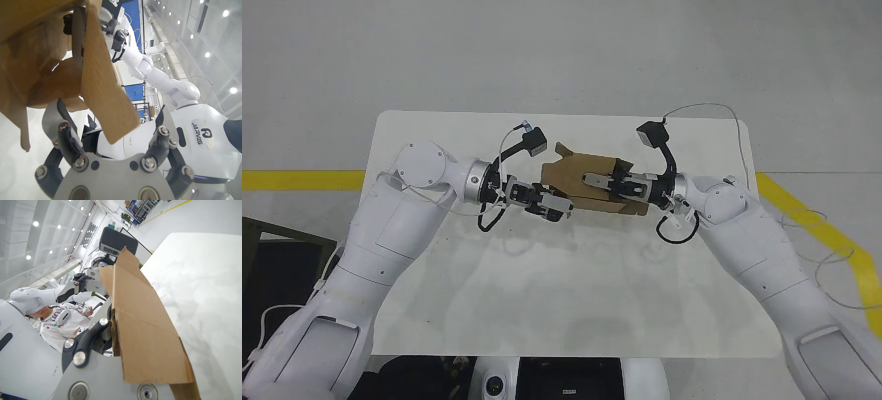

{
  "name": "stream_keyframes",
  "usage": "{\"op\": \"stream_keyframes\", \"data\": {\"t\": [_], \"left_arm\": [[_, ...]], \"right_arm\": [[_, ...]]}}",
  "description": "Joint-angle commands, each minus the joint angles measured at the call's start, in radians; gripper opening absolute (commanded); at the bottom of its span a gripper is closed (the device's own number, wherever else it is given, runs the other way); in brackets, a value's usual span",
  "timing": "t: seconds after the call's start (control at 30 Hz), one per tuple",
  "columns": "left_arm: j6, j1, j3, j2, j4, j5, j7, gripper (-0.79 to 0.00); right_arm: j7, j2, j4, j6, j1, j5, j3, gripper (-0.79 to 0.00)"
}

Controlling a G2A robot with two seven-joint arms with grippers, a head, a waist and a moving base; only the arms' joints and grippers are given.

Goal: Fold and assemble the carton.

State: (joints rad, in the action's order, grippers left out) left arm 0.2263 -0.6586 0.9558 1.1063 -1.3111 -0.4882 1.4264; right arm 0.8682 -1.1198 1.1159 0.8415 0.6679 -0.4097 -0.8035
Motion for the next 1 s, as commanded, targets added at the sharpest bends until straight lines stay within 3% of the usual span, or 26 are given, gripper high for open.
{"op": "stream_keyframes", "data": {"t": [0.0, 0.97], "left_arm": [[-0.001, 0.002, -0.002, 0.001, -0.001, 0.0, 0.001, 0.0], [0.001, 0.024, -0.023, 0.013, 0.026, -0.01, 0.008, 0.0]], "right_arm": [[-0.014, -0.003, -0.005, 0.001, -0.001, 0.011, -0.003, -0.785], [-0.066, -0.034, 0.025, -0.023, 0.034, 0.07, -0.02, -0.785]]}}
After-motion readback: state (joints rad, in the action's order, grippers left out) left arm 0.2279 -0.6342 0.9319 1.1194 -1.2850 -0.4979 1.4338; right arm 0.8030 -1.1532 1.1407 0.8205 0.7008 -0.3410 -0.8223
